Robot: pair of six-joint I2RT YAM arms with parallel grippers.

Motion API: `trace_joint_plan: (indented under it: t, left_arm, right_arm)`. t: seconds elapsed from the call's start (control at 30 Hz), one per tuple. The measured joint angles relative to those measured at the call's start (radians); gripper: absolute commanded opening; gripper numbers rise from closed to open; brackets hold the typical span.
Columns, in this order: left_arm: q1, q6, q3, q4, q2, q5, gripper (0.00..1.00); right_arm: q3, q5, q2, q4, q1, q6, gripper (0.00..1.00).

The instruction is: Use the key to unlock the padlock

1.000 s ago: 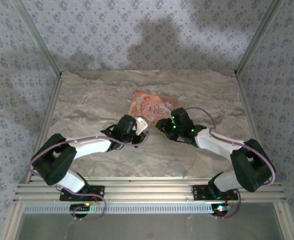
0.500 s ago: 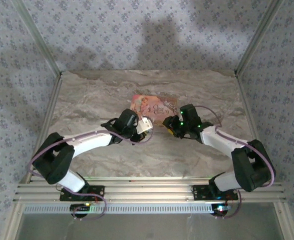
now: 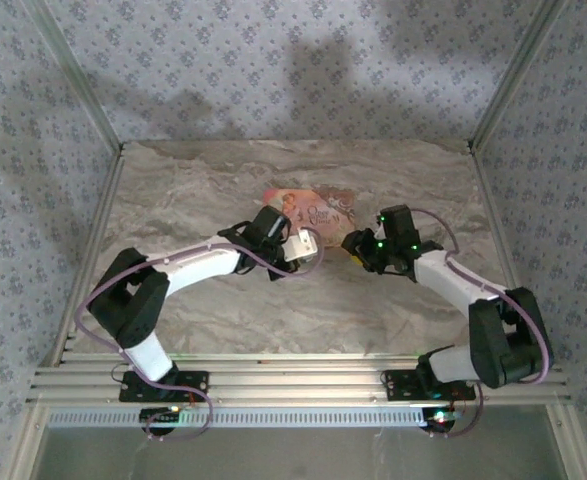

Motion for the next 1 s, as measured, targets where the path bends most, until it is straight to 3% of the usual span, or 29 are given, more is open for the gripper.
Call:
trace_joint_plan:
  t: [0.33, 1.0]
  left_arm:
    - [-0.007, 0.033, 0.061, -0.02, 0.018, -0.003, 0.0]
    - [-0.043, 0.079, 0.118, -0.059, 0.071, -0.045, 0.0]
  right_arm:
    - [-0.011, -0.013, -0.082, -0.071, -0.066, -0.037, 0.44]
    - [-0.037, -0.012, -0.176, -0.173, -0.071, -0.064, 0.44]
